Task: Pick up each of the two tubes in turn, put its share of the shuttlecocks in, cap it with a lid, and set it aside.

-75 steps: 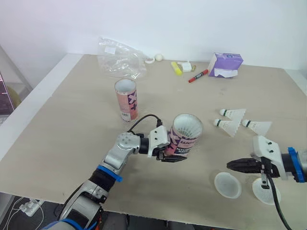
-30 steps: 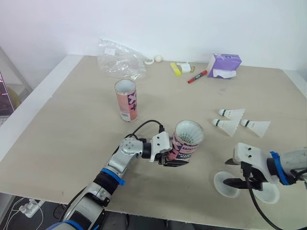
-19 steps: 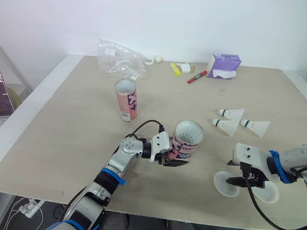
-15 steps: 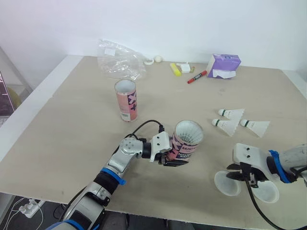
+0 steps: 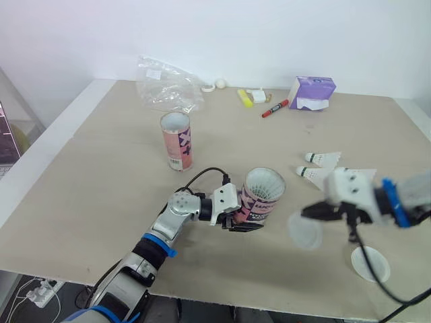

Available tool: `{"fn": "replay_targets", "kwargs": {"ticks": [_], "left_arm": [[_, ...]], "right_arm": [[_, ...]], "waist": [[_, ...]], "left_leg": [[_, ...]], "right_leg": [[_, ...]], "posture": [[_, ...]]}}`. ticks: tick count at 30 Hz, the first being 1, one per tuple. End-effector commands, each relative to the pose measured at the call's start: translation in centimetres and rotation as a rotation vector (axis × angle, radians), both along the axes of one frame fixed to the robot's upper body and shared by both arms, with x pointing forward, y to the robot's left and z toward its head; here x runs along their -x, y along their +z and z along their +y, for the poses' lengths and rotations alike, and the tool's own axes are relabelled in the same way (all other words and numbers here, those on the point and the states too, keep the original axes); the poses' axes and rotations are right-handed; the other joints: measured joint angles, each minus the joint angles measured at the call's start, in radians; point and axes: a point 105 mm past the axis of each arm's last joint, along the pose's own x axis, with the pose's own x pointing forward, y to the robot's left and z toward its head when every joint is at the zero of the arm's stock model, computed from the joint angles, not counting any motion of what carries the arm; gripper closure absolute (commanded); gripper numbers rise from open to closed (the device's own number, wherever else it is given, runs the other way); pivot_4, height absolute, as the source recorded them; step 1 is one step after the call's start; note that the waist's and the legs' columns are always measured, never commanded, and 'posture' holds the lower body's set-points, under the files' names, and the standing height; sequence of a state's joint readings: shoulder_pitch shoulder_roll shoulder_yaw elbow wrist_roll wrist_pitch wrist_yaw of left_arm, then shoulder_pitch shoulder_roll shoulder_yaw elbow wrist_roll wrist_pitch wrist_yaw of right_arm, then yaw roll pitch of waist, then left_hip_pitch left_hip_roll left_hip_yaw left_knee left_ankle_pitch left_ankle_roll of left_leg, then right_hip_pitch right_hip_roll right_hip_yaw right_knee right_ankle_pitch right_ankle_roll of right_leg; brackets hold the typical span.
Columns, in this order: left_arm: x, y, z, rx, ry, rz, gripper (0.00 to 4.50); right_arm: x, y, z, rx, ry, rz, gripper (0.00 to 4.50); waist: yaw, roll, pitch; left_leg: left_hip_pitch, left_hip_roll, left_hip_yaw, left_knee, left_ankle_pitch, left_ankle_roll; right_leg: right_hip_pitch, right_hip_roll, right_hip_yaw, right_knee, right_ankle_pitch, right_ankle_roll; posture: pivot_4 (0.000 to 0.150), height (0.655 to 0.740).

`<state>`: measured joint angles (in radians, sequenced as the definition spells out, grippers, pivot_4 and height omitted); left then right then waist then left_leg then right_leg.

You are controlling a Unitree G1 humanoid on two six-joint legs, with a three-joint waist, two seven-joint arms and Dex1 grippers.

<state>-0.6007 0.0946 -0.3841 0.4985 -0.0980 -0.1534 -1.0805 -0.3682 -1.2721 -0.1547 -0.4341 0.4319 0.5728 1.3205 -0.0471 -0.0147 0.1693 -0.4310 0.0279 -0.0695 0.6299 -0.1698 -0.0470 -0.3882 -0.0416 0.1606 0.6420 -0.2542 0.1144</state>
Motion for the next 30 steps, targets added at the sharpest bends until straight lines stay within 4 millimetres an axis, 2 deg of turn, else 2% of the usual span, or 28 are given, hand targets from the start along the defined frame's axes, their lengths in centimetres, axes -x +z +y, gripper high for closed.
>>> {"fn": "replay_targets", "kwargs": {"ticks": [1,4,6,11,15,23,30], "left_arm": [[-0.4,-2.1,0.8,-0.069,0.035,0.053,1.42],[-0.5,-2.1,0.7,-0.069,0.038,0.052,1.42],[-0.6,-2.0,0.6,-0.067,0.039,0.051,1.42],[-0.4,-2.2,0.5,-0.069,0.037,0.051,1.42],[-0.4,-2.4,0.8,-0.073,0.045,0.053,1.42],[-0.6,-2.4,1.0,-0.076,0.056,0.055,1.42],[-0.6,-2.5,1.0,-0.074,0.065,0.063,1.42]], "right_arm": [[0.2,5.5,1.5,-0.023,0.107,-0.153,4.39],[0.0,7.3,3.2,-0.047,0.174,-0.193,4.39],[-0.1,7.5,4.7,-0.079,0.228,-0.196,4.39],[-0.8,5.7,7.1,-0.090,0.315,-0.174,4.39],[-1.8,4.8,7.1,-0.039,0.325,-0.178,4.39],[-2.5,4.1,6.9,0.002,0.343,-0.184,4.39],[-3.1,4.1,6.6,0.014,0.339,-0.203,4.39]], "waist": [[-0.002,-0.001,0.001],[0.000,-0.005,-0.001],[-0.001,-0.005,-0.001],[0.004,-0.004,-0.001],[0.003,-0.004,-0.001],[0.001,-0.004,-0.001],[0.001,-0.004,-0.001]], "left_leg": [[0.000,0.000,0.000,0.000,0.000,0.000],[0.003,0.000,0.000,-0.002,-0.001,-0.002],[0.003,0.000,0.001,-0.003,0.000,-0.002],[0.002,0.000,0.001,-0.003,0.000,-0.002],[-0.001,0.000,0.001,-0.003,0.001,-0.002],[-0.001,0.001,0.001,-0.003,0.001,-0.002],[0.000,0.001,0.001,-0.003,0.001,-0.002]], "right_leg": [[0.001,0.000,0.000,0.000,0.000,0.000],[-0.002,-0.001,-0.001,-0.001,-0.001,-0.001],[-0.002,-0.002,-0.001,-0.001,-0.001,-0.001],[-0.002,-0.002,-0.001,-0.001,-0.001,-0.001],[-0.002,-0.001,-0.001,-0.001,0.000,-0.001],[-0.002,-0.001,-0.001,-0.001,0.000,-0.001],[-0.002,-0.001,-0.001,-0.001,0.000,-0.001]], "posture": [[0.150,0.7400],[0.150,0.7400],[0.150,0.7400],[0.150,0.7400],[0.150,0.7400],[0.150,0.7400],[0.150,0.7400]]}}
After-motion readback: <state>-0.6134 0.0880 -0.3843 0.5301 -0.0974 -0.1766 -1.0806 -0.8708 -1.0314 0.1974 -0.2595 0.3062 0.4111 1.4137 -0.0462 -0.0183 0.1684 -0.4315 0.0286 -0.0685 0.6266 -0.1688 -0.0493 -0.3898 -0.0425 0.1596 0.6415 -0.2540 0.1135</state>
